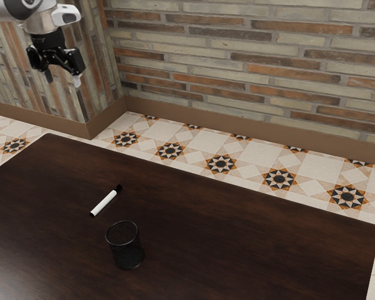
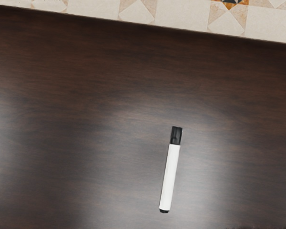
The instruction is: Put the marker into the pen holder.
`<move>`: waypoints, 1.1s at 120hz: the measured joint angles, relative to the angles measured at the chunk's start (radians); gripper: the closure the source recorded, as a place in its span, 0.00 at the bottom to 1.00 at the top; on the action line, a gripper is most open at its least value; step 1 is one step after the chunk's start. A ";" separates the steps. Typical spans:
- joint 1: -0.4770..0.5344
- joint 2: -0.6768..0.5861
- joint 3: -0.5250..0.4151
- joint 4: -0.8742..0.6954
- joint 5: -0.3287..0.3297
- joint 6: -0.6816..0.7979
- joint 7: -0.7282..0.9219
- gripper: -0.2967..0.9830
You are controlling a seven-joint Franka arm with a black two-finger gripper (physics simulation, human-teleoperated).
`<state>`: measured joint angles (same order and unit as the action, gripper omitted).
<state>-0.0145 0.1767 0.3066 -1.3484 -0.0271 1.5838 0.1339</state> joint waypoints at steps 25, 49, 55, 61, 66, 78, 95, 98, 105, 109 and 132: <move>-0.021 0.009 -0.033 0.011 -0.007 0.016 0.070 0.25; -0.027 0.206 -0.046 -0.015 -0.009 0.027 0.118 0.25; -0.024 0.238 -0.046 -0.050 -0.009 0.050 0.128 0.25; -0.016 0.263 -0.045 -0.078 -0.011 0.083 0.137 0.25; -0.007 0.287 -0.045 -0.087 -0.014 0.115 0.145 0.25; 0.012 0.352 -0.045 -0.095 -0.038 0.201 0.164 0.25; 0.011 0.379 -0.047 -0.200 -0.069 0.319 0.191 0.25; 0.009 0.380 -0.047 -0.218 -0.071 0.337 0.195 0.25; 0.001 0.380 -0.047 -0.255 -0.075 0.381 0.204 0.25; -0.003 0.380 -0.047 -0.272 -0.077 0.402 0.208 0.25; -0.022 0.366 -0.047 -0.364 -0.076 0.509 0.231 0.25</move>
<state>-0.0370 0.5426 0.2592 -1.7123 -0.1027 2.0931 0.3648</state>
